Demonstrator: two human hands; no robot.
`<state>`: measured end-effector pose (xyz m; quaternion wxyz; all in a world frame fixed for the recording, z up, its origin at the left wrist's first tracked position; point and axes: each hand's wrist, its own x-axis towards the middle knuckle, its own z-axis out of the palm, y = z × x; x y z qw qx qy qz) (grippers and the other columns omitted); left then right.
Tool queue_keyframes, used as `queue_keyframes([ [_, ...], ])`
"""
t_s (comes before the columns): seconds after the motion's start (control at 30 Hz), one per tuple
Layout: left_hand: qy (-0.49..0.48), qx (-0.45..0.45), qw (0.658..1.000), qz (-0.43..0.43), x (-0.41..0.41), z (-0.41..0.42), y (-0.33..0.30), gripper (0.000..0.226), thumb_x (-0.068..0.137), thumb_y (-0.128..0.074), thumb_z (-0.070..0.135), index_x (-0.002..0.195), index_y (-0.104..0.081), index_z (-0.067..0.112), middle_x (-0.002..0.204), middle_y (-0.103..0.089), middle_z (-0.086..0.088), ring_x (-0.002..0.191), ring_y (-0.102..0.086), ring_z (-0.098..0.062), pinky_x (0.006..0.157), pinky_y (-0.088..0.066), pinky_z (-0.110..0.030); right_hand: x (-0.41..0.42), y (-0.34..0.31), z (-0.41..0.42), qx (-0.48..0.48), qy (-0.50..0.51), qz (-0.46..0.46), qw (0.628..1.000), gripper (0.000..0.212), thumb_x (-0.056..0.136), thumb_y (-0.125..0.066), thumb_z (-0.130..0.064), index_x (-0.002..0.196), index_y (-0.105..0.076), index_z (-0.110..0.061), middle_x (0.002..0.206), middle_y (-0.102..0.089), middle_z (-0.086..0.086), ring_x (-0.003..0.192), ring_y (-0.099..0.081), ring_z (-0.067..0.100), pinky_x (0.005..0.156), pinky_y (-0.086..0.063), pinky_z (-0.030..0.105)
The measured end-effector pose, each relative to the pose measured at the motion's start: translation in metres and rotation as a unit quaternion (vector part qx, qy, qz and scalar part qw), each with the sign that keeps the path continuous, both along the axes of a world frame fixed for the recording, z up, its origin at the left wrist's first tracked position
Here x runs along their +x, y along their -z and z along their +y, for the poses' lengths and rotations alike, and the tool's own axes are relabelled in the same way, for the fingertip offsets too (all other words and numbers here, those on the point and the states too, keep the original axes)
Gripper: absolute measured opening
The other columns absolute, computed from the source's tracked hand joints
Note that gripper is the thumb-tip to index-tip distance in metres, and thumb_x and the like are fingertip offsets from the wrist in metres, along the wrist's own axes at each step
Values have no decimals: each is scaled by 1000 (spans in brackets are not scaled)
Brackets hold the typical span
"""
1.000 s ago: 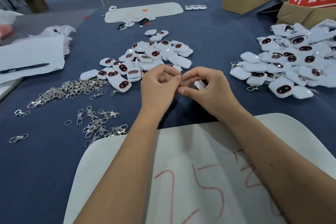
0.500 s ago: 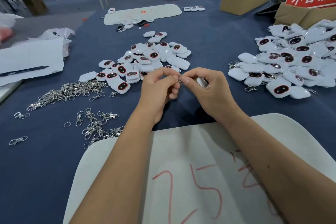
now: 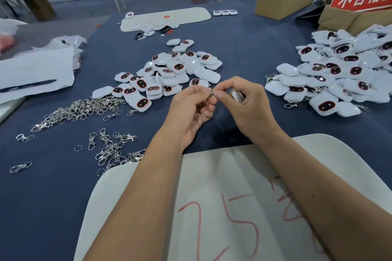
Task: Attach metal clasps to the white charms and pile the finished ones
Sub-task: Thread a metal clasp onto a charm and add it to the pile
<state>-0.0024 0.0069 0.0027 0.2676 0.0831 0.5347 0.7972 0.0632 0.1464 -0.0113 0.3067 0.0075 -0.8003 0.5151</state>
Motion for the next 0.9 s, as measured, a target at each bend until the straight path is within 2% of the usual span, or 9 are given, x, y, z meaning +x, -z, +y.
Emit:
queue_keyframes([
  [0.13,1,-44,994,95,5,3,2,15,99,-60,5,87,-67,10,74,-69,-5,63,-59,-12,59,-51,-19,-3,2,6,-94,-4,-20,995,12,99,-66,-7,92,-74,-13,80,-72,-16,75,-62,-5,74,-46,10],
  [0.23,-29,-103,970,216,8,6,4,9,95,-65,0,89,-70,4,75,-67,-4,66,-58,-12,63,-50,-22,-5,4,8,-134,-5,-30,991,15,101,-64,-11,91,-75,-15,71,-68,-20,66,-58,-4,64,-43,8],
  [0.33,-61,-136,947,285,10,7,5,6,93,-68,0,89,-72,2,76,-68,-8,62,-60,-8,62,-52,-21,-4,3,9,-145,-18,-34,989,16,102,-63,-12,91,-74,-15,68,-64,-21,64,-57,-3,62,-43,8],
  [0.5,-88,-136,934,317,8,6,7,5,92,-71,4,89,-74,6,84,-73,-9,65,-63,-10,66,-57,-27,-5,4,9,-154,-16,-48,987,17,101,-63,-16,89,-75,-19,70,-64,-20,67,-55,-1,70,-43,22],
  [0.7,-85,-119,934,326,6,5,9,5,91,-71,2,92,-76,3,86,-76,-8,66,-64,-10,67,-55,-24,-5,3,9,-164,-18,-50,985,19,99,-64,-22,84,-76,-24,65,-61,-19,61,-48,1,61,-39,16],
  [0.83,-81,-115,937,320,6,6,9,5,92,-71,2,93,-75,1,86,-76,-10,66,-64,-11,68,-54,-24,-5,3,8,-178,-29,-49,982,18,97,-65,-25,83,-76,-23,64,-57,-10,60,-40,12,56,-36,21],
  [0.9,-78,-119,937,319,5,7,9,6,94,-67,2,93,-73,0,83,-73,-11,65,-62,-10,68,-54,-22,-5,3,7,-180,-33,-46,982,18,96,-64,-24,83,-76,-23,64,-59,-12,59,-42,9,56,-37,18],
])
